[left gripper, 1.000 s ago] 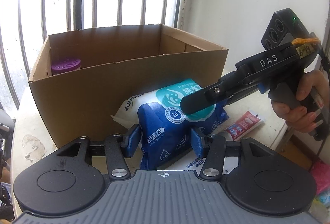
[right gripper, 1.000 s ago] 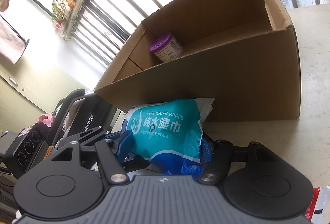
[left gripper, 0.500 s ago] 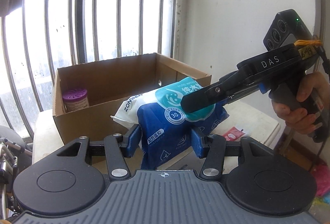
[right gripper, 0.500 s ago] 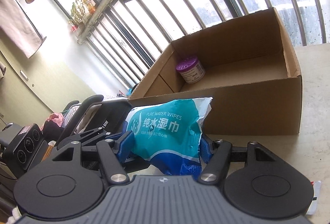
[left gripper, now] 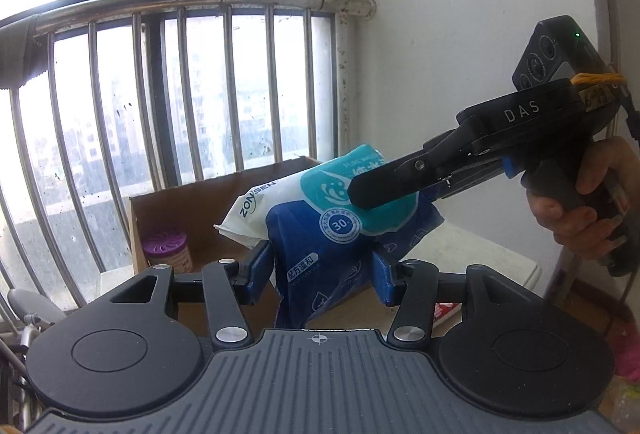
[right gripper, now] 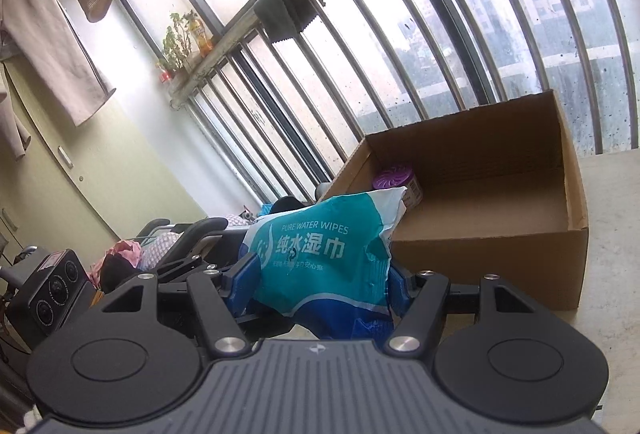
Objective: Organize objects
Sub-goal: 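Lift the wipes pack with the right gripper and carry it into the box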
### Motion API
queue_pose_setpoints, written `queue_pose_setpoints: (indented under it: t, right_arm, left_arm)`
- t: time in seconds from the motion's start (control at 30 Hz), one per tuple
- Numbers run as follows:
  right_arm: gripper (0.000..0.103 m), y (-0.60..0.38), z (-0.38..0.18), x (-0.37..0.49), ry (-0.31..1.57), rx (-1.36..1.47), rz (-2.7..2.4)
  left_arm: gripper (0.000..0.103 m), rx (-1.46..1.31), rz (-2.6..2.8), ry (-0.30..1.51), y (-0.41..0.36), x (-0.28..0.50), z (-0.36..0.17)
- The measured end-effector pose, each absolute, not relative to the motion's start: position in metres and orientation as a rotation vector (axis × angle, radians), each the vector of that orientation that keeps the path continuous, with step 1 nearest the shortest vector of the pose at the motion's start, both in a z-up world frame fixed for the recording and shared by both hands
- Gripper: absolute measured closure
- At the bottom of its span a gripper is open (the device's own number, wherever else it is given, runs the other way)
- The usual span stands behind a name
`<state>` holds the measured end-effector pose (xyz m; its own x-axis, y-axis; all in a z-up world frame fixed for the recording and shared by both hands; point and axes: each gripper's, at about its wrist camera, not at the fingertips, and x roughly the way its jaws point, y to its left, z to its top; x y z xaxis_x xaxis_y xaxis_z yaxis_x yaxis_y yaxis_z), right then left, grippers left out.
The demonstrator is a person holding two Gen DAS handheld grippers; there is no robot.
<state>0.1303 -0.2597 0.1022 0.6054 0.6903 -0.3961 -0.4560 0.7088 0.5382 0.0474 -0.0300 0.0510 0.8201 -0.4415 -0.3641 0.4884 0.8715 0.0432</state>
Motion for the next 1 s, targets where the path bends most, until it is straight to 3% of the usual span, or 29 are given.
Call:
queue_pose_setpoints:
  t: [0.6,1.0]
  right_arm:
    - [0.035,-0.265,0.104,0.213,0.66,0.407,0.63]
    - [0.035,-0.26,0.067,0.322,0.794,0.486,0.549]
  left_arm:
    - [0.052,0.124,-0.497,0.399,-0.034,0.128,0.054]
    - [0.052,0.179,-0.489,0.655,-0.029,0.243,0.048]
